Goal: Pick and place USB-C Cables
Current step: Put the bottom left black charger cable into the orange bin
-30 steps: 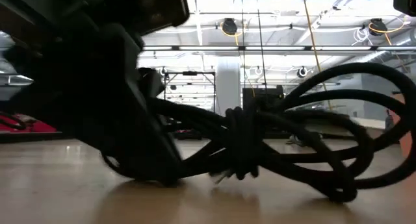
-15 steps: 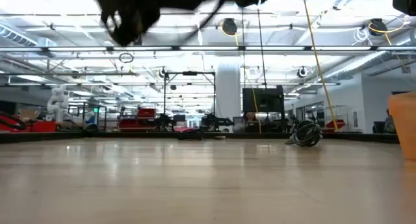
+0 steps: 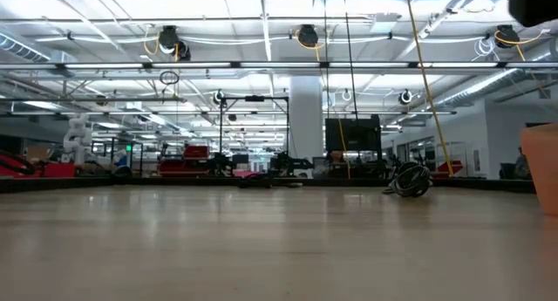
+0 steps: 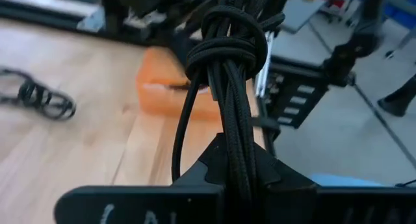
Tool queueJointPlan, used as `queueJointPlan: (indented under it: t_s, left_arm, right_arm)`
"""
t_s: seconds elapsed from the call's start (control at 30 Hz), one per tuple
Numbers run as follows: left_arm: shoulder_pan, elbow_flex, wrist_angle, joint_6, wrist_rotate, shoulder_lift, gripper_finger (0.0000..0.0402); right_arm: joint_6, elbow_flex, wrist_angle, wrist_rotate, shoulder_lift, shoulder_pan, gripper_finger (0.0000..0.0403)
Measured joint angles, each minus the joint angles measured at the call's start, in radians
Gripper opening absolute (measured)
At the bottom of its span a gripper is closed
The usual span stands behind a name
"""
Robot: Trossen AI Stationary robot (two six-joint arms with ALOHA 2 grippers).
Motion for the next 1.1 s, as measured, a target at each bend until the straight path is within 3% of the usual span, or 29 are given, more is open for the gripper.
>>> queueJointPlan:
  t_s: [0.23, 0.47, 0.63, 1.1]
  left_arm:
    - [0.031, 0.000, 0.052, 0.074, -0.057, 0.000, 0.0016]
    - [0.096, 0.000, 0.041, 0.082, -0.069, 0.000, 0.0013]
    - [0.144, 0.000, 0.044, 0.116, -0.070, 0.000, 0.0018]
    - [0.301, 0.000, 0.078, 0.229, -0.163, -0.125, 0.0013]
  right_arm:
    - [-0.031, 0.000, 0.029, 0.408, 0.000, -0.043, 0.0302]
    - [-0.168, 0.000, 0.134, 0.696, 0.000, -0.099, 0.0302]
    - [-0.222, 0.000, 0.173, 0.721, 0.000, -0.174, 0.0302]
    - [-0.959, -0.001, 0.400, 0.695, -0.155, -0.278, 0.0302]
